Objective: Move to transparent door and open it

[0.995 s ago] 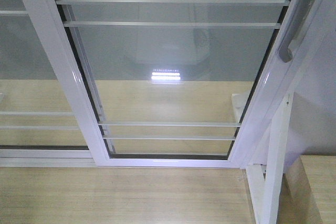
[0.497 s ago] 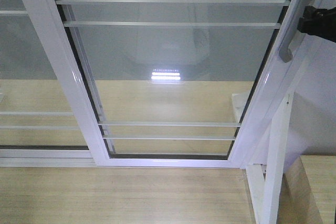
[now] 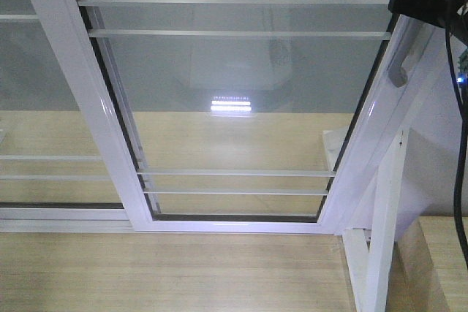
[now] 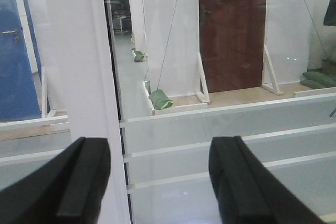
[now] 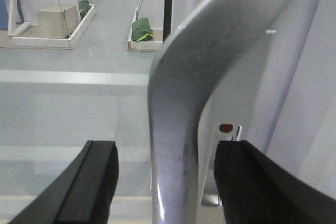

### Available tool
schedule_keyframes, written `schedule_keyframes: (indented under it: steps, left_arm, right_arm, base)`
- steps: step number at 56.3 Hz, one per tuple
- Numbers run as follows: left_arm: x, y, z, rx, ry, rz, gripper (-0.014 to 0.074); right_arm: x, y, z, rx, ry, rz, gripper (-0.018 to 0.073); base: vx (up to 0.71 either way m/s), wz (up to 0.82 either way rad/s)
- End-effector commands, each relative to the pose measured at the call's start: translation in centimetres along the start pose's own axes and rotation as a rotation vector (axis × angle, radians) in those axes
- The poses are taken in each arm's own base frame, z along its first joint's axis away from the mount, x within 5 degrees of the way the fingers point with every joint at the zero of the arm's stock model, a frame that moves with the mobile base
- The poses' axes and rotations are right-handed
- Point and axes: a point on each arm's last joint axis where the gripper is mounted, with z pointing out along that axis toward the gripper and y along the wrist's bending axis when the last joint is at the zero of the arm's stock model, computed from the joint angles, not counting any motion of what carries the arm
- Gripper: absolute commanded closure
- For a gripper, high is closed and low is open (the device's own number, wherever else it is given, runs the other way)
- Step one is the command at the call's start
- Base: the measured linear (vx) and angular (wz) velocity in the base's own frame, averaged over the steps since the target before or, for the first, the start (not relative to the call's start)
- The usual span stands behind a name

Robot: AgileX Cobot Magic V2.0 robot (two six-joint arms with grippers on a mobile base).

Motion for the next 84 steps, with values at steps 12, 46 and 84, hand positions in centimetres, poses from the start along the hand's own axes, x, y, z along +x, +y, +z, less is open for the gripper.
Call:
schedule_keyframes:
  steps: [12,46,84]
  left_arm:
    - [-2.2,0.2,-0.3,-0.012,-0.127,-0.008,0.0061]
    - [-2.2,0.2,-0.3,-0.012,-0.132,-0.008,0.0062]
    - [-2.2,0.2,-0.3,-0.012,-0.128,-0.008,0.0062]
  right_arm:
    - [-3.5,-0.5,0.1,0.016,-0.130,-0.008,0.0349]
    - [-3.3,6.5,-0.4,-0.163,-0.080,-0.094,0.0568]
    - [-2.9,14.6,-2.5,-0.363,-0.061,-0.137,0.0568]
  base:
    - [0.00,0.00]
    - [0.00,0.00]
    - [0.00,0.00]
